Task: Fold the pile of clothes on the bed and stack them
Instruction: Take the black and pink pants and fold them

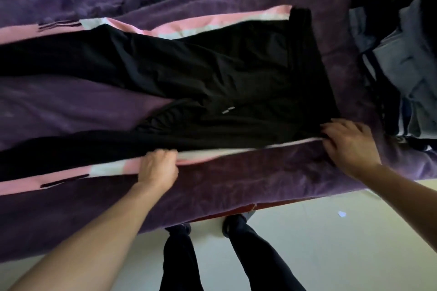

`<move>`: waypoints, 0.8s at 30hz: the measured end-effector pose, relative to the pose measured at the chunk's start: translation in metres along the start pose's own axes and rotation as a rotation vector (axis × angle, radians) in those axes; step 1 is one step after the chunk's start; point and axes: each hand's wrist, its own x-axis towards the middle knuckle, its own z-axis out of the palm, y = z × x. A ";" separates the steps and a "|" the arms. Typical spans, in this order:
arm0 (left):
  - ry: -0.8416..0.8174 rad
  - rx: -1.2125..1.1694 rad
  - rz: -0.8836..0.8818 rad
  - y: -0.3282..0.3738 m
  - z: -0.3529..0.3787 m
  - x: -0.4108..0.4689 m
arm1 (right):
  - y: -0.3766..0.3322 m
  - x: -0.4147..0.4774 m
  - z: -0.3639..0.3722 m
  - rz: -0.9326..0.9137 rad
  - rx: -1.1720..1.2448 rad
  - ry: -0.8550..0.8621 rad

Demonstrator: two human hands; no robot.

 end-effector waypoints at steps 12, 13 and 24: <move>-0.147 -0.250 0.096 0.001 -0.010 -0.039 | 0.019 -0.008 -0.014 0.160 0.184 -0.190; -0.144 -0.298 0.074 -0.007 -0.015 -0.034 | 0.021 -0.005 -0.018 0.168 0.195 -0.205; 0.367 -0.549 -0.118 -0.080 -0.146 0.085 | -0.007 0.185 -0.100 0.274 0.282 0.011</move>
